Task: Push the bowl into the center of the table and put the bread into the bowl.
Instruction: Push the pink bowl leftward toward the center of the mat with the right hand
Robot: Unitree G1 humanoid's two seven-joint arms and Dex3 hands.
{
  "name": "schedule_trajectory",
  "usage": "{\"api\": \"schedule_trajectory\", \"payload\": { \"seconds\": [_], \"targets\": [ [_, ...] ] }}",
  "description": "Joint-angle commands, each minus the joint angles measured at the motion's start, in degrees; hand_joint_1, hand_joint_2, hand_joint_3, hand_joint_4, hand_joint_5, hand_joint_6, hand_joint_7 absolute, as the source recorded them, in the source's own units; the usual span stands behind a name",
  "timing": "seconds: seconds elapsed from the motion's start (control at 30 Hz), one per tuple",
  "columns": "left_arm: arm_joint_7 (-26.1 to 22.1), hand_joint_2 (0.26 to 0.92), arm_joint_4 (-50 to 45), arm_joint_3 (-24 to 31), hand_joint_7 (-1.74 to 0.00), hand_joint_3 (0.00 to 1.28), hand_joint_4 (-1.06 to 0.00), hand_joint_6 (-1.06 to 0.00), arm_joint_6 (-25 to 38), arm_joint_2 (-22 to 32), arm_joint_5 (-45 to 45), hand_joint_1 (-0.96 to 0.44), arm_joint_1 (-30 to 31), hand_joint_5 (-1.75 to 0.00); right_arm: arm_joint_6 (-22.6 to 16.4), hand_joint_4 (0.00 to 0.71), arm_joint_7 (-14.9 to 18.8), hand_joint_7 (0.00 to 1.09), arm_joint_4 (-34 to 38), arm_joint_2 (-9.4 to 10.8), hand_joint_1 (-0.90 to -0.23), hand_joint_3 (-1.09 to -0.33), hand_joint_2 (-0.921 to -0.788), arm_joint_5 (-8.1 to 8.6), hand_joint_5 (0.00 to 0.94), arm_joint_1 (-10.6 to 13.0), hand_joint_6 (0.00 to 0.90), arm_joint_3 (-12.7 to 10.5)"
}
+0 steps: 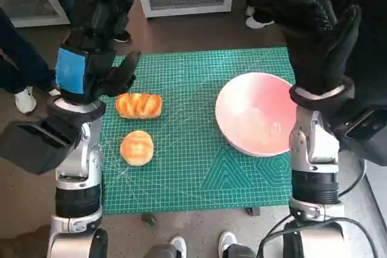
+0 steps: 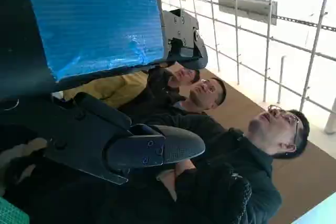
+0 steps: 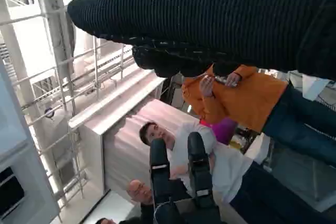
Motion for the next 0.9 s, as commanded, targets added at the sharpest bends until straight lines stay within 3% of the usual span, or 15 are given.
{"api": "schedule_trajectory", "payload": {
  "seconds": [0.03, 0.67, 0.9],
  "targets": [
    [0.16, 0.921, -0.97, 0.37, -0.52, 0.43, -0.27, -0.11, 0.43, 0.54, 0.02, -0.77, 0.08, 0.0, 0.77, 0.328, -0.2, 0.41, -0.02, 0.2, -0.606, -0.686, -0.921, -0.25, 0.002, 1.19, 0.257, 0.11],
    [-0.29, 0.921, -1.05, 0.3, -0.5, 0.43, -0.26, -0.11, 0.63, 0.75, 0.0, -0.75, 0.05, 0.0, 0.56, 0.33, -0.21, 0.41, 0.22, 0.21, -0.612, -0.685, -0.921, -0.2, 0.002, 1.15, 0.255, -0.02],
    [-0.31, 0.921, -0.81, 0.19, -0.5, 0.43, -0.26, -0.11, 0.38, 0.74, 0.21, -0.75, 0.05, 0.0, -0.14, 0.328, 0.63, 0.4, 1.82, -0.66, -0.611, -0.685, -0.921, 0.4, 0.001, 1.08, 0.251, -1.01]
  ]
}}
